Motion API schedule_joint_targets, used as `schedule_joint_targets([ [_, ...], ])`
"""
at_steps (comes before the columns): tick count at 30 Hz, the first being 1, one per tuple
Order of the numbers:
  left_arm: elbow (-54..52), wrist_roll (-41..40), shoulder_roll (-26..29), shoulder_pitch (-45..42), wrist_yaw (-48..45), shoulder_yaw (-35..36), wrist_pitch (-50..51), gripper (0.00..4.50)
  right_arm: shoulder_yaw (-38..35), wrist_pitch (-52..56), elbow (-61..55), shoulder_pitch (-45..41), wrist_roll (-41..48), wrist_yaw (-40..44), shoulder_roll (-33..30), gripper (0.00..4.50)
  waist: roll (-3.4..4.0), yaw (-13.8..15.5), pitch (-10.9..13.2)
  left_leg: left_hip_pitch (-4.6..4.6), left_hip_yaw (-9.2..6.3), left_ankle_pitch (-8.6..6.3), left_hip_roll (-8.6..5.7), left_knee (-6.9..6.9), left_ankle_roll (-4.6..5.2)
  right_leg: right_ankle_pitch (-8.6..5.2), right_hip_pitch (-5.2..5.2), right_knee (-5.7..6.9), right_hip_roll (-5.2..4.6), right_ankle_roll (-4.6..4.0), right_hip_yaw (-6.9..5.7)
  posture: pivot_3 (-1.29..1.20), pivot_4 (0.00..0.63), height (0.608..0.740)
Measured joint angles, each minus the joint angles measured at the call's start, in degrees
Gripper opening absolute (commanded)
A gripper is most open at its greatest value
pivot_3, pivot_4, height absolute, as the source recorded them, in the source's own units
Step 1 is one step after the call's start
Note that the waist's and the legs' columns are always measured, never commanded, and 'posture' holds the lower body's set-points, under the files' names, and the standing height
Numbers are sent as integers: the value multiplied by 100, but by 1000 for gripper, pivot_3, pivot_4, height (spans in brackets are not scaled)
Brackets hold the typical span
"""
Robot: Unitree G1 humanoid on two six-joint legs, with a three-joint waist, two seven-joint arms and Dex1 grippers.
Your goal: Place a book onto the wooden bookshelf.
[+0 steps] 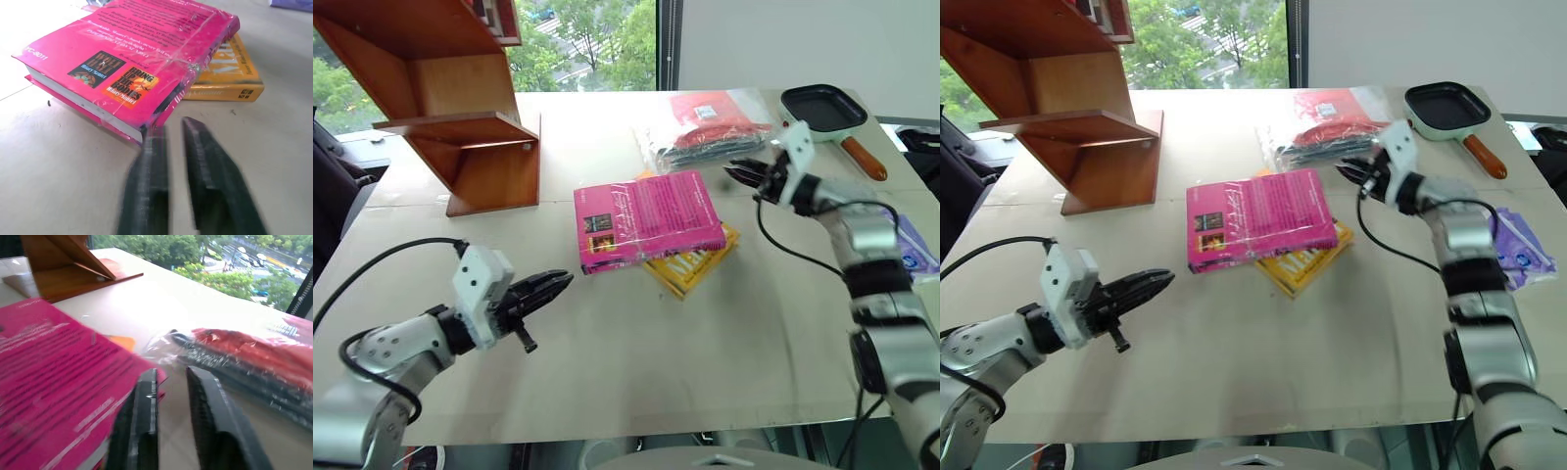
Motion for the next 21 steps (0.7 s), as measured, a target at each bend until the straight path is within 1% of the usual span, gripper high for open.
schedule_joint_targets([
  [4, -378, -397, 157, 41, 62, 291, 334, 3343, 189, -709, 1724, -1006, -514, -65, 453, 3359, -1, -9, 0, -64, -11, 0, -1, 8, -7, 1, -56, 2, -2, 0, -18, 0, 150, 720],
  [5, -479, -530, 216, 59, 82, 417, 429, 3825, 195, -857, 2086, -1185, -624, -72, 543, 3842, -1, -8, 0, -72, -12, 1, -2, 9, -8, 1, -65, 3, -2, 0, -20, 0, 150, 720],
  [6, -562, -602, 269, 86, 96, 507, 492, 4190, 208, -944, 2289, -1285, -698, -80, 596, 4234, -1, -8, 0, -72, -13, 1, -2, 9, -9, 1, -66, 4, -3, 0, -23, 0, 150, 720],
  [7, -696, -749, 353, 146, 120, 703, 601, 4384, 255, -1028, 2629, -1463, -871, -132, 679, 4424, 0, -23, 0, -73, -12, 2, -2, 9, -10, 1, -67, 3, -3, 0, -23, 0, 150, 720],
  [9, -854, -894, 389, 239, 134, 929, 704, 4384, 281, -1093, 2914, -1630, -1040, -276, 775, 4424, 1, -36, 1, -72, -12, 2, -3, 9, -11, 0, -68, 6, -3, 0, -23, 0, 150, 720],
  [10, -967, -1010, 438, 338, 150, 1079, 792, 4384, 287, -1111, 3142, -1792, -1205, -526, 877, 4424, 2, -88, 2, -70, -13, 5, -3, 8, -15, 1, -68, 12, -4, -1, -23, 0, 150, 720],
  [14, -1111, -1172, 456, 429, 220, 1318, 885, 4384, 326, -1223, 3369, -2056, -1566, -1038, 945, 4424, 3, -129, 3, -67, -20, 12, -4, 8, -28, 3, -68, 23, -3, -5, -28, 0, 150, 720],
  [17, -1204, -1234, 452, 477, 328, 1436, 934, 4500, 282, -1245, 3453, -2205, -1677, -1118, 980, 3640, 3, -148, 2, -64, -23, 15, -4, 8, -33, 5, -68, 29, -1, -9, -28, 0, 150, 720],
  [19, -1252, -1240, 449, 502, 393, 1514, 937, 4500, 236, -1243, 3472, -2267, -1724, -1183, 1027, 2606, 4, -158, 3, -62, -24, 17, -4, 7, -35, 5, -68, 33, 0, -9, -28, 0, 150, 720],
  [20, -1266, -1242, 444, 521, 426, 1516, 937, 4500, 235, -1243, 3478, -2293, -1775, -1261, 1045, 2174, 4, -159, 3, -62, -24, 17, -4, 7, -36, 5, -68, 35, 0, -10, -28, 0, 150, 720],
  [21, -1268, -1243, 438, 542, 442, 1516, 938, 4500, 235, -1243, 3486, -2320, -1833, -1345, 1066, 1618, 4, -160, 3, -62, -24, 18, -4, 7, -36, 5, -69, 35, 0, -10, -28, 0, 150, 720],
])
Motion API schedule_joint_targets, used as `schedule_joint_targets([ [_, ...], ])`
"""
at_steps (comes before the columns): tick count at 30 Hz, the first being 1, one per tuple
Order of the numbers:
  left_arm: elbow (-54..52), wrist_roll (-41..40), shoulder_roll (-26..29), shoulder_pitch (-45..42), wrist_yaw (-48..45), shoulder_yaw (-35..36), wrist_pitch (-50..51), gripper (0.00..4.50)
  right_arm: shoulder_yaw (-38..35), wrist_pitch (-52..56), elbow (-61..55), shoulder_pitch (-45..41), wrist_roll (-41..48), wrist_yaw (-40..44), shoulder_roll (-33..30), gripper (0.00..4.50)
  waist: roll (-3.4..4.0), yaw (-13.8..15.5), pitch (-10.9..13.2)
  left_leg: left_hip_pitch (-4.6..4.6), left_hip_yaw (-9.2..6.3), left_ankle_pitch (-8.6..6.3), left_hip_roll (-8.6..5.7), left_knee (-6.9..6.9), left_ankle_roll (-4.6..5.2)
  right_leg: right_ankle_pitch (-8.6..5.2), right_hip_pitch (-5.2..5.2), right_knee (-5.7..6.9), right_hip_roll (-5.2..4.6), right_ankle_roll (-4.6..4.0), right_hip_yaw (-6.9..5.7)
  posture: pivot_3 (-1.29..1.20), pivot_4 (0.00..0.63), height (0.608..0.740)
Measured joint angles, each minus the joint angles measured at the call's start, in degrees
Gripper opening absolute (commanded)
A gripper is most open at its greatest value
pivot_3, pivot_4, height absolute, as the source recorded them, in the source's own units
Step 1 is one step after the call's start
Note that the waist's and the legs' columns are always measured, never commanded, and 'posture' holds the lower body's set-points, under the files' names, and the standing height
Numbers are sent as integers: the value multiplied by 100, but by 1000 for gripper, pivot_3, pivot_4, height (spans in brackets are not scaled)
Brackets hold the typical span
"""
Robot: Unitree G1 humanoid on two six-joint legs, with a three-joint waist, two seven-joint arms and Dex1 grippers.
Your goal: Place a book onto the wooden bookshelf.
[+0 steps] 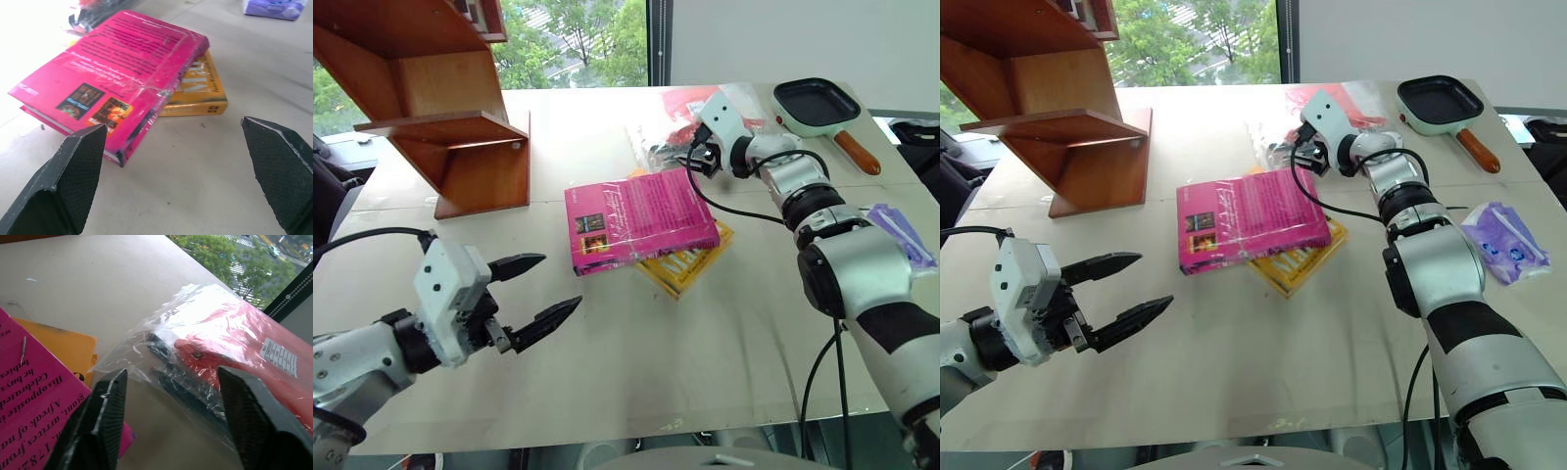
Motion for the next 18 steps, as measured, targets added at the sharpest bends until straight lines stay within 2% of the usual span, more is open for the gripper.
schedule_joint_targets([
  [3, -1, 1, -9, 9, 30, -1, -1, 4500, 1, -1, 14, -14, -134, -176, 89, 293, 0, 3, 0, 0, 0, 0, 0, 0, -1, 0, 0, 0, 0, 0, 0, 0, 150, 720],
  [4, -1, 5, -23, 11, 69, -4, -2, 4500, 2, -2, 46, -14, -203, -267, 174, 13, 0, -1, 0, 0, 0, 0, 0, 0, 0, 0, 0, 0, 0, 0, 0, 0, 150, 720],
  [12, -168, 5, -108, 127, 230, -20, -3, 4500, 155, 3, 171, -14, -778, -877, 500, 13, 0, 1, 0, -1, 0, 1, 0, 0, -1, 0, -1, 0, 0, 0, 0, 0, 150, 720],
  [18, -336, 22, -278, 590, 282, 5, -8, 4500, 274, 103, 214, -14, -1099, -846, 572, 13, 1, 0, 0, 0, -1, 1, -1, 0, -2, 0, -1, 2, 1, -1, 0, 0, 150, 720],
])
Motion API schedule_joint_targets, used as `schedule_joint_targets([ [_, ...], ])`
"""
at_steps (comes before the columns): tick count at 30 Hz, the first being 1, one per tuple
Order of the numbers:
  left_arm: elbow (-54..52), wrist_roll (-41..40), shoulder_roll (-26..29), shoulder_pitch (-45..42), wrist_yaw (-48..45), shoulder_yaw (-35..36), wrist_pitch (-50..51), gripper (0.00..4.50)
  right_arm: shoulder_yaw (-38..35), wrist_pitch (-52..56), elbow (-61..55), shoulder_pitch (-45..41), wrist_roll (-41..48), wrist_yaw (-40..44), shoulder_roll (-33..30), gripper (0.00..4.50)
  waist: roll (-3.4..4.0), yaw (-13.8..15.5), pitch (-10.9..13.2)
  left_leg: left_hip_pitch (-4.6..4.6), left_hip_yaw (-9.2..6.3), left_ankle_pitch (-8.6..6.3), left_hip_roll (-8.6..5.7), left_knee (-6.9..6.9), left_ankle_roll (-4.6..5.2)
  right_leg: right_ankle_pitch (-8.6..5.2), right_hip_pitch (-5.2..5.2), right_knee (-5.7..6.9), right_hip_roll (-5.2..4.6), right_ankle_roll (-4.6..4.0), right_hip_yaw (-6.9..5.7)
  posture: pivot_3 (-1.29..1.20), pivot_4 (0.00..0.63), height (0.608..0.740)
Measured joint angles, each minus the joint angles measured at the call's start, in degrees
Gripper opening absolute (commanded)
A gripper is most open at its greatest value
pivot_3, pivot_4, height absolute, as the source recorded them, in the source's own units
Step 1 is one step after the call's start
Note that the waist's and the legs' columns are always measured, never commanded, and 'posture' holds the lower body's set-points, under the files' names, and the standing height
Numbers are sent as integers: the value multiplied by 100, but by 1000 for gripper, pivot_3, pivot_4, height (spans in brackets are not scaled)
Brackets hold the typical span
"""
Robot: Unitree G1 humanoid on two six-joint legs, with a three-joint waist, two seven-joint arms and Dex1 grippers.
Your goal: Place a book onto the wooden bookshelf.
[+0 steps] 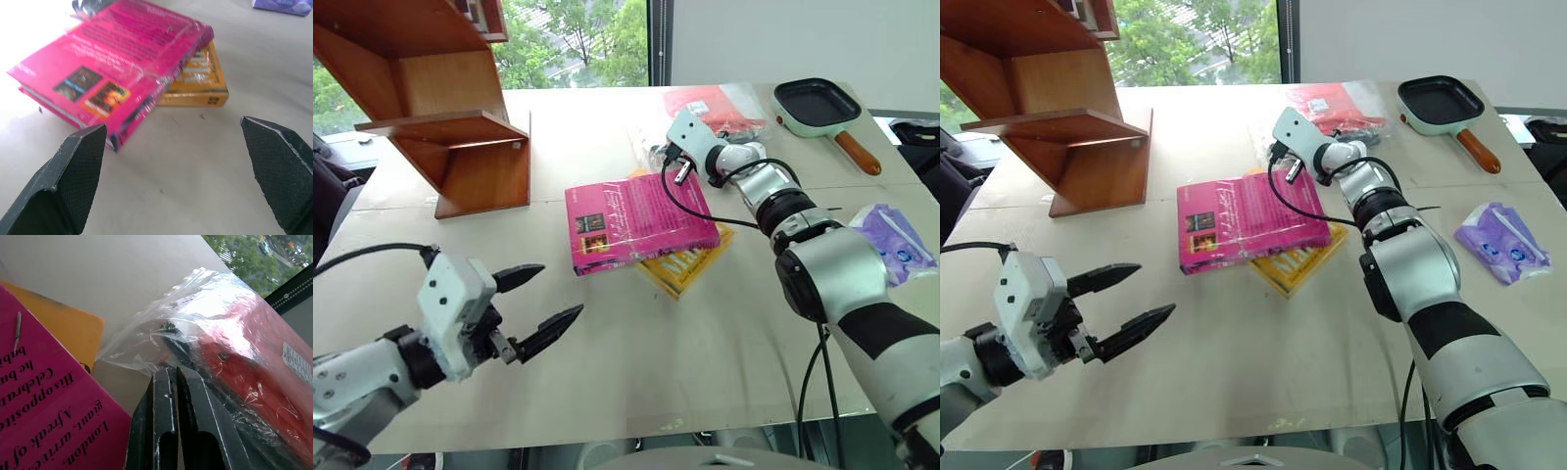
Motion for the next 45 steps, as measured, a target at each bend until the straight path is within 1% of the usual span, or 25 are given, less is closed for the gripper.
schedule_joint_targets([
  [5, -59, 65, -121, 248, 35, 135, -100, 4500, 127, 118, 4, 0, -243, 260, 54, 13, -1, 1, -1, 3, -1, 2, 0, 0, -3, 0, 1, 6, 1, -1, 0, 0, 150, 720],
  [11, -59, 112, -220, 331, 37, 195, -225, 4500, 191, 120, -26, -17, -399, 673, -16, 13, -4, 1, -4, 6, -1, 2, 0, 1, -3, 0, 2, 11, 0, -1, 1, 0, 150, 720],
  [13, -48, 121, -223, 307, 25, 179, -259, 4500, 303, 155, -60, -73, -505, 1193, -160, 13, -6, 9, -6, 9, 0, 3, 0, 2, -5, -1, 2, 18, 0, -2, 1, 0, 150, 720],
  [16, -2, 126, -210, 233, -3, 102, -283, 4500, 367, 181, -61, -93, -568, 1640, -285, 13, -8, 10, -7, 10, -1, 3, 0, 3, -5, -1, 3, 21, 0, -2, 1, 0, 150, 720],
  [21, 123, 216, -186, 161, -94, -33, -346, 4500, 453, 200, -44, -61, -605, 2323, -454, 13, -5, 5, -5, 8, -1, 4, 0, 2, -6, -1, 1, 20, 0, -2, 1, 0, 150, 720],
  [26, 251, 319, -181, 107, -185, -84, -393, 4500, 440, 166, -43, -46, -550, 2823, -605, 13, -4, 4, -4, 7, 0, 4, 0, 1, -6, -1, 0, 18, 0, -2, 2, 0, 150, 720],
  [29, 357, 391, -207, 73, -212, -243, -449, 4500, 375, 143, -64, -34, -436, 3015, -685, 13, -4, 2, -4, 8, 0, 4, 0, 1, -6, -1, 0, 19, 0, -2, 3, 0, 150, 720],
  [35, 637, 637, -359, 167, -328, -293, -584, 4500, 296, 146, -112, 94, -251, 3166, -817, 13, -5, 4, -5, 7, 0, 4, 0, 1, -6, -1, 0, 18, -1, -2, 4, 0, 150, 720],
  [39, 834, 729, -566, 161, -370, -513, -676, 4500, 282, 145, -214, 246, -103, 3455, -925, 13, -4, 7, -4, 6, 0, 3, 0, 2, -6, -1, 0, 18, -2, -2, 3, 0, 150, 720],
  [42, 949, 698, -842, 23, -248, -753, -678, 4500, 139, 137, -282, 308, 78, 3424, -1015, 13, -5, 14, -5, 6, 0, 4, 0, 4, -6, 0, 0, 20, -2, -2, 3, 0, 150, 720],
  [44, 965, 653, -1235, -229, 136, -1006, -644, 4500, -9, 11, -457, 391, 238, 3279, -1219, 13, -4, 39, -4, 5, -1, 3, -1, 7, -6, 0, 1, 21, -5, -2, 1, 0, 150, 720],
  [45, 968, 655, -1322, -279, 237, -1105, -622, 4500, -45, -14, -495, 408, 280, 3243, -1272, 13, -5, 53, -5, 4, -1, 3, -1, 10, -5, 0, 1, 21, -5, -1, 0, 0, 150, 720],
])
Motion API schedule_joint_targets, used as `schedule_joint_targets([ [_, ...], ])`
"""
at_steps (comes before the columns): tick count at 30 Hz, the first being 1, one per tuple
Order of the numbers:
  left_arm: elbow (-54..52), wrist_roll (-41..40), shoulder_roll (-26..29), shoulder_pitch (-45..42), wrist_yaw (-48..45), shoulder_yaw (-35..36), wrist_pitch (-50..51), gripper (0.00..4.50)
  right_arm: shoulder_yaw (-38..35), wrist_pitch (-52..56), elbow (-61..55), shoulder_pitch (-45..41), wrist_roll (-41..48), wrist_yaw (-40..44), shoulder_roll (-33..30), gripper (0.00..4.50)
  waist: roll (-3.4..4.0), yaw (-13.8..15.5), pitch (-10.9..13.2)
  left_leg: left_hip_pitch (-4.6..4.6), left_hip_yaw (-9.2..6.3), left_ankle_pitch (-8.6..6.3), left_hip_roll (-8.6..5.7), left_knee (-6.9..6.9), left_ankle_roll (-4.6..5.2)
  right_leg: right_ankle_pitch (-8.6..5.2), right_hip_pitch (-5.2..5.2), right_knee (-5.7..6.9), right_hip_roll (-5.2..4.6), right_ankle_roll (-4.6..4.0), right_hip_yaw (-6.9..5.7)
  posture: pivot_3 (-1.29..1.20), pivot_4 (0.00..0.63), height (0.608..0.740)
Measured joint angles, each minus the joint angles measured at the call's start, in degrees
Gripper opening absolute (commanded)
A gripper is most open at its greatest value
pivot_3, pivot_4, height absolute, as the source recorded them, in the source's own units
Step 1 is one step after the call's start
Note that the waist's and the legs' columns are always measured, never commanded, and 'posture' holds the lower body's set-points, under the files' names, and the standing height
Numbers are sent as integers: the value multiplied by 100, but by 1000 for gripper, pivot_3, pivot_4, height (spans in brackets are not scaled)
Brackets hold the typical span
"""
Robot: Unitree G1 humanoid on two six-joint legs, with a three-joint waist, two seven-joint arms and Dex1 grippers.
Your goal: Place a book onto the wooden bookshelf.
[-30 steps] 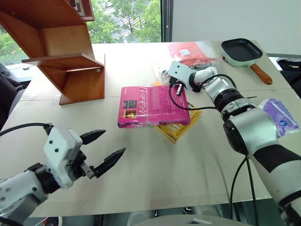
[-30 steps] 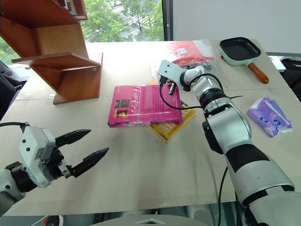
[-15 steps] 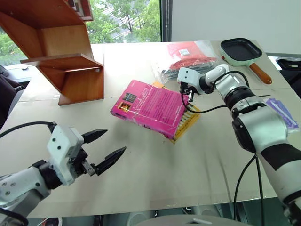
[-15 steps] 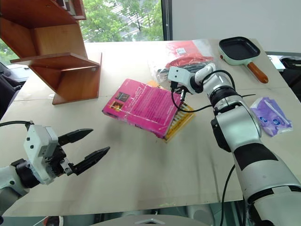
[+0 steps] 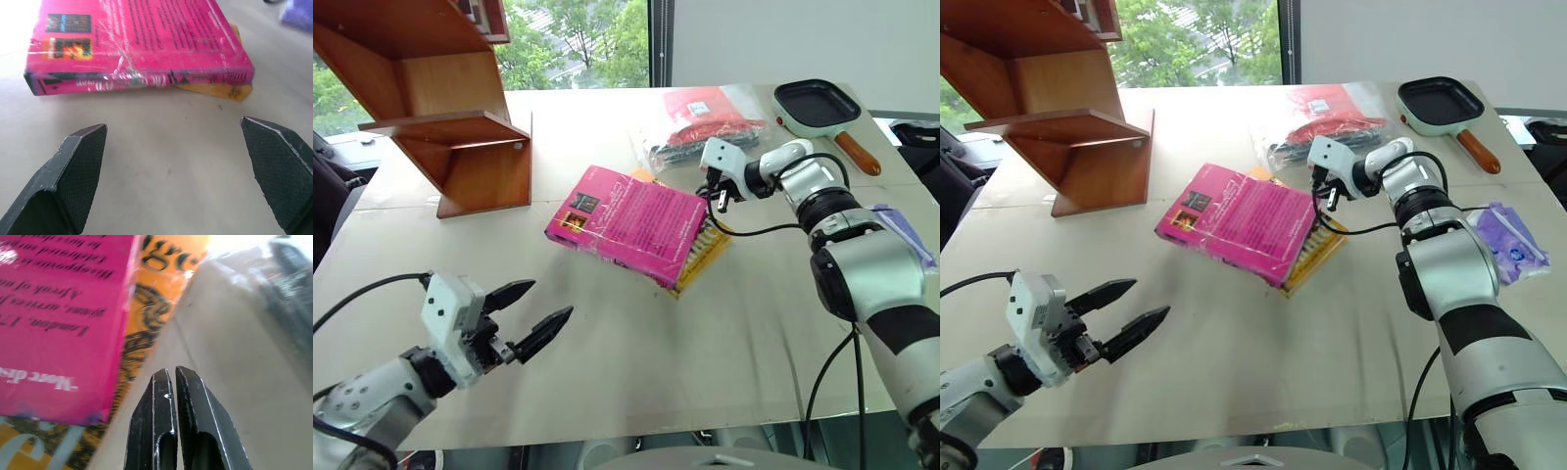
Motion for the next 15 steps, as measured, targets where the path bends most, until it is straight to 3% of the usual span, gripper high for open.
schedule_joint_targets([
  [3, -8, -30, -537, -299, 831, -545, 299, 4500, -125, -113, -290, 196, 203, 114, -391, 13, -4, 16, -2, -2, 0, 0, -5, 3, 1, 1, 1, -1, -4, 1, 0, 0, 150, 720],
  [4, -8, -156, -688, -336, 1044, -658, 401, 4500, -182, -92, -409, 281, 284, 224, -510, 256, -6, 13, -4, -3, 0, 0, -5, 3, 1, 1, 1, -2, -4, 2, 0, 0, 150, 720],
  [6, -13, -603, -1261, -427, 1578, -797, 506, 4500, -392, 209, -989, 622, 654, 685, -784, 884, -6, 16, -4, -5, 1, 0, -4, 6, 2, 1, 1, -4, -5, 3, 2, 0, 150, 720],
  [8, -3, -990, -1818, -538, 2082, -920, 503, 4500, -618, 990, -2015, 1146, 1183, 1233, -1032, 1807, -6, 30, -4, -7, 2, -1, -2, 11, 2, 2, 0, 2, -5, 3, 2, 0, 150, 720],
  [9, 13, -1178, -2004, -552, 2278, -966, 502, 4500, -699, 1454, -2628, 1450, 1432, 1442, -1149, 2335, -7, 37, -4, -7, 1, -1, 1, 11, 2, 2, 0, 5, -4, 3, 1, 0, 150, 720],
  [10, 117, -1576, -2262, -584, 2539, -987, 486, 4500, -812, 2169, -3697, 1993, 1876, 1722, -1346, 2539, -6, 44, -4, -4, 1, -1, 3, 12, 3, 2, 0, 10, -3, 3, 2, 0, 150, 720],
  [11, 133, -1627, -2311, -588, 2581, -983, 479, 4500, -839, 2262, -3848, 2079, 1947, 1767, -1371, 2924, -4, 69, -5, -4, -1, -1, 3, 11, 3, 1, 2, 12, -3, 3, 0, 0, 150, 720],
  [12, 418, -2100, -2538, -713, 2864, -1046, 502, 4500, -1165, 3113, -5343, 2941, 2648, 1926, -1655, 3326, 0, 156, -8, -4, -10, -2, 4, 20, 4, 1, 4, 21, -3, 2, -6, 0, 150, 720],
  [14, 620, -2270, -2590, -778, 3016, -1077, 525, 4500, -1315, 3549, -6028, 3344, 3014, 1960, -1778, 3736, 1, 195, -8, -4, -13, -3, 4, 25, 5, 1, 8, 23, -4, 2, -9, 0, 150, 720],
  [15, 847, -2452, -2577, -918, 3216, -1125, 596, 4500, -1613, 4071, -6900, 3927, 3512, 1940, -1936, 4226, 0, 279, -8, -5, -20, -4, 4, 31, 7, 0, 12, 23, -4, 2, -16, 0, 150, 720],
])
